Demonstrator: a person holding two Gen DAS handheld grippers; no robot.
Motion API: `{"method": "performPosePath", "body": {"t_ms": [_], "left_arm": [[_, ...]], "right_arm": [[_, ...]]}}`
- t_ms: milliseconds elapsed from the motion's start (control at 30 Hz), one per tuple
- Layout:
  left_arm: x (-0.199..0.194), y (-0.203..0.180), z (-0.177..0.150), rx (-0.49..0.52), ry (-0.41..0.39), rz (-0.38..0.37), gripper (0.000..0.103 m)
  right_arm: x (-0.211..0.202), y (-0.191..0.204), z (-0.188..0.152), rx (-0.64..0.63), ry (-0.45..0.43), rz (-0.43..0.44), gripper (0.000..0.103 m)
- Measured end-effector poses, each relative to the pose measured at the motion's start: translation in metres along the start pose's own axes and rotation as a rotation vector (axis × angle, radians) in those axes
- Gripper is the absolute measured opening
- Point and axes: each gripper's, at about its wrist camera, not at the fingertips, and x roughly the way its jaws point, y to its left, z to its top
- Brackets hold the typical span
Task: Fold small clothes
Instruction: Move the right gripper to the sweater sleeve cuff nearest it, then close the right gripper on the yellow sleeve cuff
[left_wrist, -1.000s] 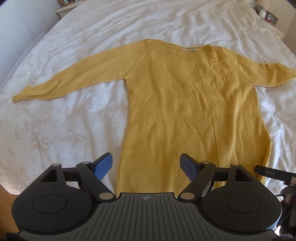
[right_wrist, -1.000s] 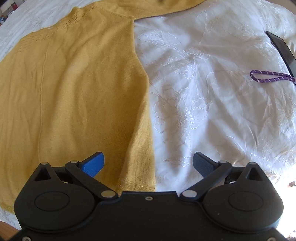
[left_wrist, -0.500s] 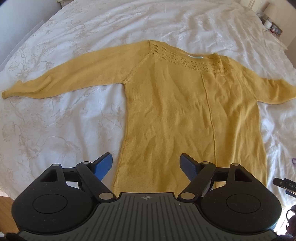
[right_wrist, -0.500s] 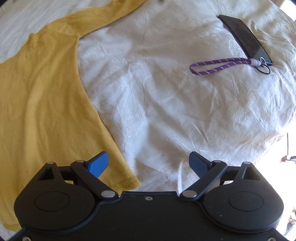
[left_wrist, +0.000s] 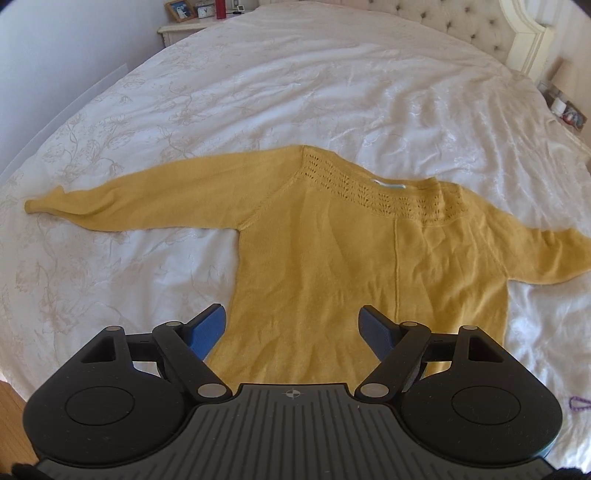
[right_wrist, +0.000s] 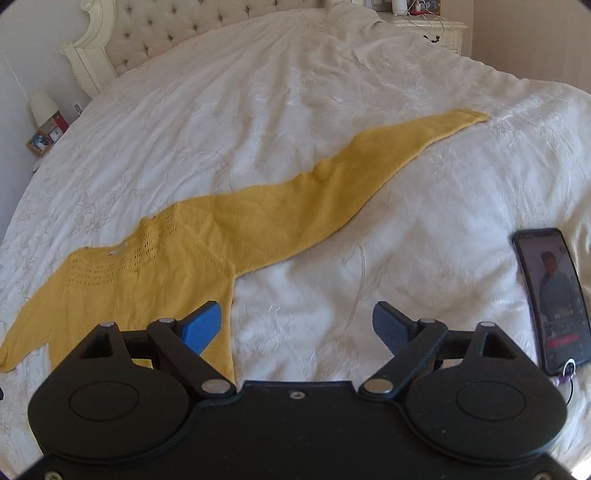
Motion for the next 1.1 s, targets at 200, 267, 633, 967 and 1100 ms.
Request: {"method": "performPosePath", "body": {"t_ms": [200, 267, 633, 967, 1100], "left_arm": [[0.001, -0.038, 0.0, -0.051, 0.007, 0.024, 0.079], [-0.001, -0.051, 0.0, -0.053, 0.006, 0.038, 0.079], [-0.007, -0.107, -0.003, -0.089, 0.036, 0.058, 0.079], [-0.006, -0.112, -0.005, -0.093, 0.073, 0.125, 0.079], [-0.003, -0.112, -0.006, -0.08, 0.082, 0.131, 0.079]], "right_arm": [[0.025, -0.059, 0.074, -0.016, -0.016, -0.029, 0.089], [0.034, -0.076, 0.097, -0.039, -0.023, -0.049, 0.089], [0.095, -0.165, 0.187, -0.036, -0.002, -0.134, 0.089], [0.137, -0.198, 0.19, 0.029, 0.082, -0.093, 0.082], [0.138, -0.191, 0.186, -0.01, 0.083, -0.082, 0.058]]}}
